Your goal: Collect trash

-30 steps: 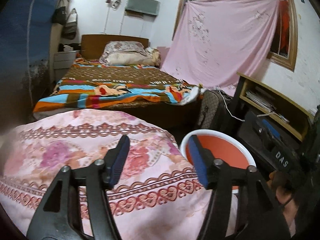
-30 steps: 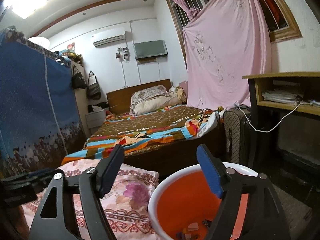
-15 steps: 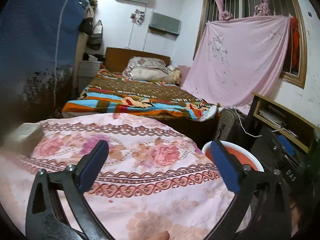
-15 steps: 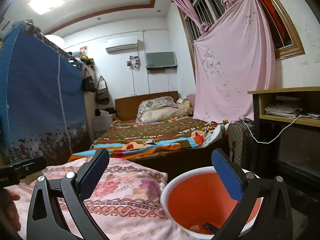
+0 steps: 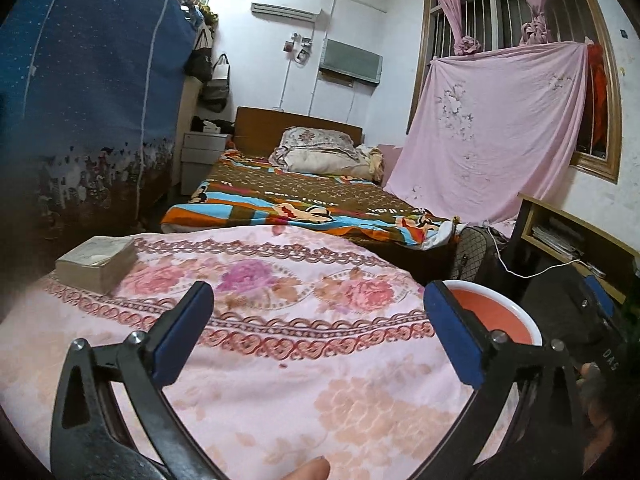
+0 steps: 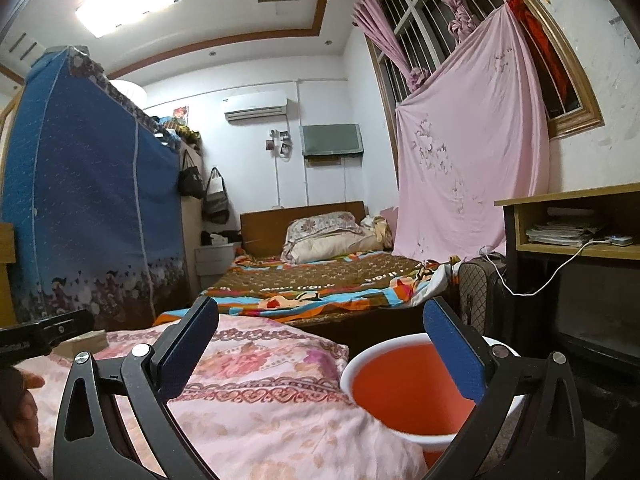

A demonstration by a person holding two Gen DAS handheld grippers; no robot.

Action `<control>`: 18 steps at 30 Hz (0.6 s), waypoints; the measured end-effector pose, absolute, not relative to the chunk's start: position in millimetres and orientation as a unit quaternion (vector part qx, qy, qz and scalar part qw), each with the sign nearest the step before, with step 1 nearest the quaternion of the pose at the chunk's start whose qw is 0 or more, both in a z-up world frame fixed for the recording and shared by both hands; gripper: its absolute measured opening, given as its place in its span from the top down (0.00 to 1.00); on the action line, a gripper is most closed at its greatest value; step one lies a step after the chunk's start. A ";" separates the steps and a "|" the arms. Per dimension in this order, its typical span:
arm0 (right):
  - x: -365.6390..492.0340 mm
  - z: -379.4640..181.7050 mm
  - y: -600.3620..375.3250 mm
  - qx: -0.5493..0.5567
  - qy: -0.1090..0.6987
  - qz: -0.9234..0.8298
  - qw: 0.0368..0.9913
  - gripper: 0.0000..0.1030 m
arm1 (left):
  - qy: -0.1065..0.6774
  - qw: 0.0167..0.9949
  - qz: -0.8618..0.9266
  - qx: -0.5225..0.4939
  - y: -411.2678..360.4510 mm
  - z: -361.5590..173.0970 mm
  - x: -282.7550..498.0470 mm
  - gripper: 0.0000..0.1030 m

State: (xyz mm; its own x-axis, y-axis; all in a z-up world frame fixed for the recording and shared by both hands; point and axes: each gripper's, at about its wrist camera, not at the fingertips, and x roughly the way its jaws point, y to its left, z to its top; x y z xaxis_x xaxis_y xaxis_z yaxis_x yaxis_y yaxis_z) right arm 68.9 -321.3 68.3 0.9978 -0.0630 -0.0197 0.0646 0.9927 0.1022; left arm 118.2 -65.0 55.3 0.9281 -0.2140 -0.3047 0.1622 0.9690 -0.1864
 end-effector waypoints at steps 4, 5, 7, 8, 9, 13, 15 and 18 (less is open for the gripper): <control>58.5 64.3 -314.7 0.045 0.010 -0.034 0.998 0.00 | 0.160 0.981 -0.084 -0.073 -58.4 49.9 107.0 0.11; 56.0 63.5 -313.6 0.045 0.011 -0.034 0.998 0.00 | 0.158 0.982 -0.081 -0.071 -57.5 48.1 103.8 0.11; 50.6 60.4 -309.7 0.044 0.013 -0.033 0.998 0.00 | 0.155 0.983 -0.077 -0.067 -55.7 44.3 97.2 0.11; 48.6 58.7 -308.0 0.043 0.015 -0.033 0.998 0.00 | 0.154 0.983 -0.075 -0.063 -55.3 42.3 94.2 0.11; 47.2 57.1 -306.3 0.041 0.018 -0.032 0.998 0.00 | 0.152 0.984 -0.073 -0.059 -55.0 40.4 91.1 0.11; 43.6 50.0 -299.6 0.038 0.026 -0.028 0.999 0.00 | 0.140 0.988 -0.056 -0.038 -52.5 33.0 78.1 0.11; 41.5 45.0 -294.8 0.033 0.029 -0.034 0.998 0.00 | 0.138 0.989 -0.050 -0.036 -50.0 29.6 74.6 0.11; 38.9 38.4 -290.3 0.024 0.030 -0.034 0.999 0.00 | 0.136 0.989 -0.040 -0.037 -46.9 24.5 71.8 0.11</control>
State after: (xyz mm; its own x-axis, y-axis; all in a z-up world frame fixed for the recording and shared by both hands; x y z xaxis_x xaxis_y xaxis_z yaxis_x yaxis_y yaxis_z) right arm 38.9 -290.3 38.4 0.9958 -0.0669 -0.0622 0.0698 0.9965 0.0455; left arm 71.8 -46.9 24.5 0.9599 -0.0897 -0.2656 0.0699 0.9941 -0.0832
